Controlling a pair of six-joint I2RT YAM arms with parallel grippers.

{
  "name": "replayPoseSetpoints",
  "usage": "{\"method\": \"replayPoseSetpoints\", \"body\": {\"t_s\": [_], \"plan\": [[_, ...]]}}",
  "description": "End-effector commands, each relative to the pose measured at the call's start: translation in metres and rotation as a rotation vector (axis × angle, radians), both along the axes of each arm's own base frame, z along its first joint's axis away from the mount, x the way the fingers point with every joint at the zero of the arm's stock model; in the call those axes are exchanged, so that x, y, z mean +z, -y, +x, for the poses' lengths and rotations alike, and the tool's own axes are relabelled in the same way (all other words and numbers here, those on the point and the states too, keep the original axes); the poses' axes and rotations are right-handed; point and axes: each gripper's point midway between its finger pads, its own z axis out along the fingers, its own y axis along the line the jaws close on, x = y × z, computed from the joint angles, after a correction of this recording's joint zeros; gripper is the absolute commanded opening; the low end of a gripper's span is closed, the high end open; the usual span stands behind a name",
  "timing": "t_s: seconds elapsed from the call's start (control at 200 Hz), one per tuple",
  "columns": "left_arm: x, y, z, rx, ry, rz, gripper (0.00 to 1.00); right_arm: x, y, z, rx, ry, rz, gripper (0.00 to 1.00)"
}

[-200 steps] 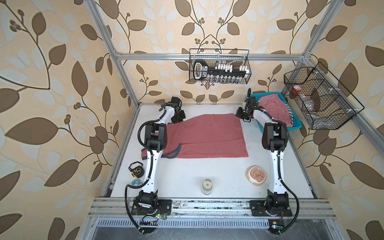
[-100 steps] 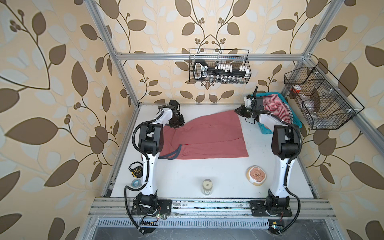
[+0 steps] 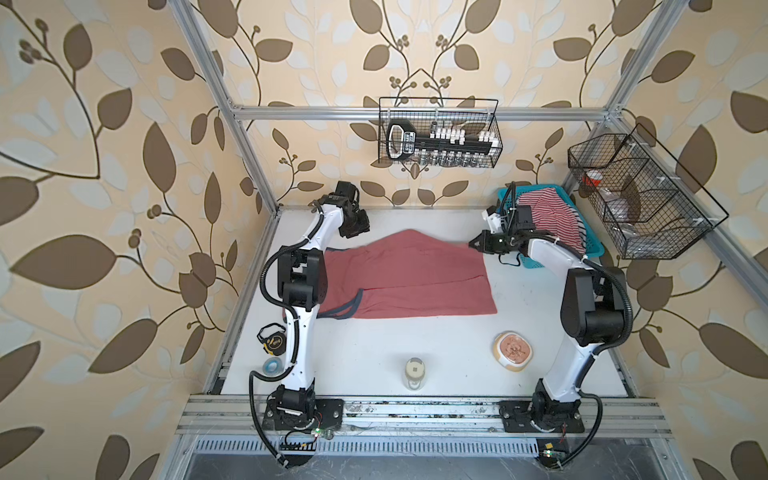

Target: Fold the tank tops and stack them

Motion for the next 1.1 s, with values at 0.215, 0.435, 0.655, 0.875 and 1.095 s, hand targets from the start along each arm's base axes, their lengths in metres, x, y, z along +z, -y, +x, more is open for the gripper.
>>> {"method": "replayPoseSetpoints", "body": {"t_s": [0.215, 0.435, 0.655, 0.875, 1.095], "plan": [[-0.031, 0.012, 0.026, -0.017, -0.005, -0.026, 0.48, -0.049, 0.022, -0.079, 0.012, -0.245, -0.167, 0.0], [-0.051, 0.022, 0.028, -0.012, -0.029, -0.095, 0.5, -0.061, 0.03, -0.093, -0.009, -0.278, -0.208, 0.0], [-0.062, 0.039, 0.018, -0.069, -0.072, -0.163, 0.5, -0.064, 0.029, -0.091, -0.014, -0.281, -0.203, 0.0], [-0.072, 0.038, -0.03, -0.199, -0.207, -0.078, 0.49, -0.058, 0.03, -0.084, -0.019, -0.261, -0.195, 0.0], [-0.081, 0.032, -0.057, -0.25, -0.267, -0.029, 0.34, -0.06, 0.028, -0.079, -0.028, -0.259, -0.178, 0.0]]}}
